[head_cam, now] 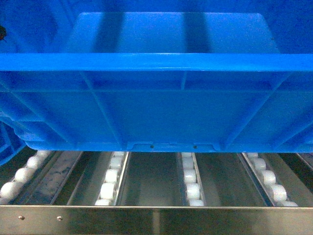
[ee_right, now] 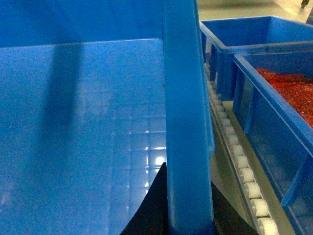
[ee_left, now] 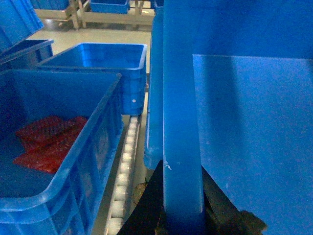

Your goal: Place box next to blue box on left shelf

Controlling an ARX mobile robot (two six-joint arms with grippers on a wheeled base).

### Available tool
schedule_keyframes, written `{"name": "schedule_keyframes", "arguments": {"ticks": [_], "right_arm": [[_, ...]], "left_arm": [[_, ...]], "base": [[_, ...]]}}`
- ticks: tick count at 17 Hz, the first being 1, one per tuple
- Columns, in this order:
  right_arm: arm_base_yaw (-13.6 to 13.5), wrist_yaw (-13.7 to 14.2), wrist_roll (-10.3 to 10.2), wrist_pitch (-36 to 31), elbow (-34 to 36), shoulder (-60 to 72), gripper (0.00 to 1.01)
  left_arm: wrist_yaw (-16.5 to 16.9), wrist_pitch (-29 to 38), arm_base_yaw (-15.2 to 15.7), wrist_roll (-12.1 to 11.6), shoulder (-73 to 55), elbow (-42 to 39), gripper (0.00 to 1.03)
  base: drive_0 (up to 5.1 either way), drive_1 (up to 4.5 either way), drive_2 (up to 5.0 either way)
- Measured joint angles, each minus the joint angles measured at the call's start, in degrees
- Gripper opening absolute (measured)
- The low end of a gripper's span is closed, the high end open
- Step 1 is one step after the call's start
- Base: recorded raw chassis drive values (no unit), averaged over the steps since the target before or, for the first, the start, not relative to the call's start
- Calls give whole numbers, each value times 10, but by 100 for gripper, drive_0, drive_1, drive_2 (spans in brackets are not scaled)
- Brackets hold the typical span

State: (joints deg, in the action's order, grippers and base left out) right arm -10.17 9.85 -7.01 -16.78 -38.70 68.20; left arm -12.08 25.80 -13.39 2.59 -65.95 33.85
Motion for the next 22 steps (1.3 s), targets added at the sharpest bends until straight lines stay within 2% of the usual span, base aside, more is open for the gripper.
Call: {"name": "schedule_keyframes", "arguments": {"ticks": [22], "right_arm": [[0, 0, 0, 0, 0, 0, 8]], "left_arm": [[0, 0, 0, 0, 0, 0, 9]], "base": [[-16, 367, -400]]}}
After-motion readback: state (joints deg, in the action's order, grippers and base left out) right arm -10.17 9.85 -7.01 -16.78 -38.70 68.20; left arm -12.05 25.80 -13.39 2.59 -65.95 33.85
